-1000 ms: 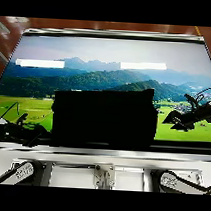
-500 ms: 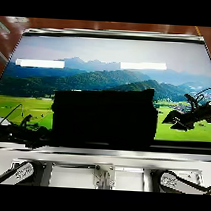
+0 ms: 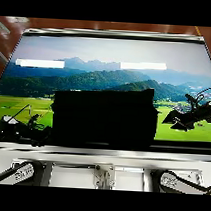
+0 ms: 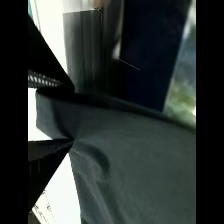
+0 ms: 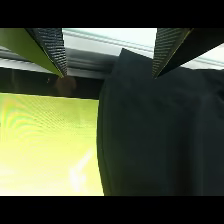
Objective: Fold the shirts.
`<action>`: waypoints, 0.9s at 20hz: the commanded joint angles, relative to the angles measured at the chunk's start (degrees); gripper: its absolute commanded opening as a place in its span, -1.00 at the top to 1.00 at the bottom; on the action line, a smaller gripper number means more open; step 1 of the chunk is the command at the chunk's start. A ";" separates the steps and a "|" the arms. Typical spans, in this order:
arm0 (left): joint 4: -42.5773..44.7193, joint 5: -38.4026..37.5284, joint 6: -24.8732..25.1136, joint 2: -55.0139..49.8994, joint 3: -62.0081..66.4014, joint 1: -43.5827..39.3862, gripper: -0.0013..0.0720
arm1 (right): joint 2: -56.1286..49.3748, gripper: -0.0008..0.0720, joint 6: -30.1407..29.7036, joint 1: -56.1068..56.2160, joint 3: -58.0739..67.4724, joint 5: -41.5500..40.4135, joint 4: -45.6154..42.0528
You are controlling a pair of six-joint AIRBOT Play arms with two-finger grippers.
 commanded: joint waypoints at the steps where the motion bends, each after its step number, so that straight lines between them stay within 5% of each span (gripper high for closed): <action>1: -0.09 1.03 -0.02 -1.29 0.02 -0.59 0.28 | -0.09 -0.79 0.24 -0.02 -0.02 1.01 -1.18; 3: -0.09 0.92 0.28 -1.75 0.04 -0.59 0.77 | -0.13 -0.79 0.92 -0.04 -1.11 1.84 -1.88; 4: -0.44 0.70 1.29 -1.73 0.09 -0.59 0.86 | -0.13 -0.79 0.94 0.00 -2.16 2.32 -1.77; 8: -0.48 0.33 2.69 -1.55 0.31 -0.57 0.86 | -0.13 -0.79 0.04 0.00 -8.87 4.11 -1.44; 14: -0.50 -0.85 2.73 -1.49 0.76 -0.57 0.86 | -0.13 -0.77 -2.73 0.02 -19.67 -3.67 5.77; 18: -0.92 -1.16 4.66 -1.49 0.79 -0.55 0.86 | -0.13 -0.59 -2.80 0.02 -22.64 -7.13 7.50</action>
